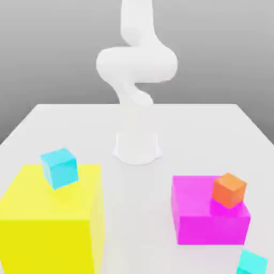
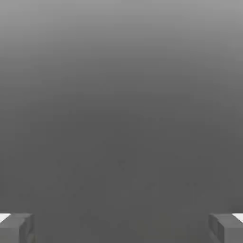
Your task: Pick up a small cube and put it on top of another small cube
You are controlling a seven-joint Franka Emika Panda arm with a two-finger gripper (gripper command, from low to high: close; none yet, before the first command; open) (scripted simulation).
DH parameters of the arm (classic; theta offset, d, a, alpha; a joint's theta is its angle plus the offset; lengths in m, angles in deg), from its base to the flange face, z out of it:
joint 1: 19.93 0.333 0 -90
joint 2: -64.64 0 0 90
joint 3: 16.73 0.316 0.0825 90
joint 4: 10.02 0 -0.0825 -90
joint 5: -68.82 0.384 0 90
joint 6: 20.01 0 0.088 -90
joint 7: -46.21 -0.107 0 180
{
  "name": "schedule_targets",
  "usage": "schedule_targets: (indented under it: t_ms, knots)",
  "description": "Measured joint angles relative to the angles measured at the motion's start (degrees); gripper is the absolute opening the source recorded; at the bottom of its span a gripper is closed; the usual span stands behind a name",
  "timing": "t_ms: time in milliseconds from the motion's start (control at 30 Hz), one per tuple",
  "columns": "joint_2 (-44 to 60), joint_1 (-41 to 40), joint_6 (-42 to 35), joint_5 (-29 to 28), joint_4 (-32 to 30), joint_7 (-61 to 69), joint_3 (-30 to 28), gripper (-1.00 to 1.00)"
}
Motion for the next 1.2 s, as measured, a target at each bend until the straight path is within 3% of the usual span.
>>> schedule_targets:
  t_ms: [600, 1000, 1133, 1167, 1200]
  knots:
    - [37.74, 10.56, 9.45, 0.5, 3.3, 19.64, 3.57, 0.0]
    - [62.82, 15.87, 15.8, -4.91, 5.57, 28.43, 6.54, 0.0]
    - [71.12, 17.14, 21.39, -6.67, 7.17, 28.0, 5.53, 0.0]
    - [72.45, 17.31, 22.4, -6.91, 7.45, 27.85, 5.31, -1.0]
    - [72.45, 17.31, 22.4, -6.91, 7.45, 27.85, 5.31, -1.0]
